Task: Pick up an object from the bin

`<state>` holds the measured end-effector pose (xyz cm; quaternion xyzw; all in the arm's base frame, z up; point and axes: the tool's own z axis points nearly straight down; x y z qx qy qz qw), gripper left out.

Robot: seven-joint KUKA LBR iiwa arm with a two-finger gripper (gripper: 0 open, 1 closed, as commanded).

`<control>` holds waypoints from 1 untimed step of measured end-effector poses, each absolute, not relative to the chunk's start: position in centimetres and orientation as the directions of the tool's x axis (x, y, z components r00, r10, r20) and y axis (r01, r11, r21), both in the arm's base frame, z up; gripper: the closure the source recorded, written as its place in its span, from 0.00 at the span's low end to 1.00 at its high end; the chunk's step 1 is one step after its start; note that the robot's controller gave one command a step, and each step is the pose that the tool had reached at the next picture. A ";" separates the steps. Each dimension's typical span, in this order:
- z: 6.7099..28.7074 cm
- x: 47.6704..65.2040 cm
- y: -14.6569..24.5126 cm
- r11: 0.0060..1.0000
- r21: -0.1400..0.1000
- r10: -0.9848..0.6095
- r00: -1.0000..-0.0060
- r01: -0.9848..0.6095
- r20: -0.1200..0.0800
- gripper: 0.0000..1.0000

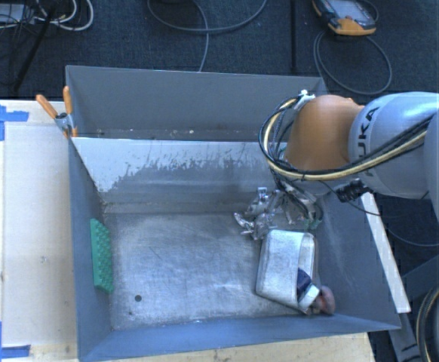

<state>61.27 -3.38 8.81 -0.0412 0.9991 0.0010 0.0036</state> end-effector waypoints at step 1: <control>24.6 58.7 -0.7 0.925 -0.002 -0.379 -0.925 -0.379 -0.008 1.00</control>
Offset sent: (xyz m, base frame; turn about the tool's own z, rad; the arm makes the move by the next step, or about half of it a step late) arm -0.0277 0.0252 0.1543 -0.3058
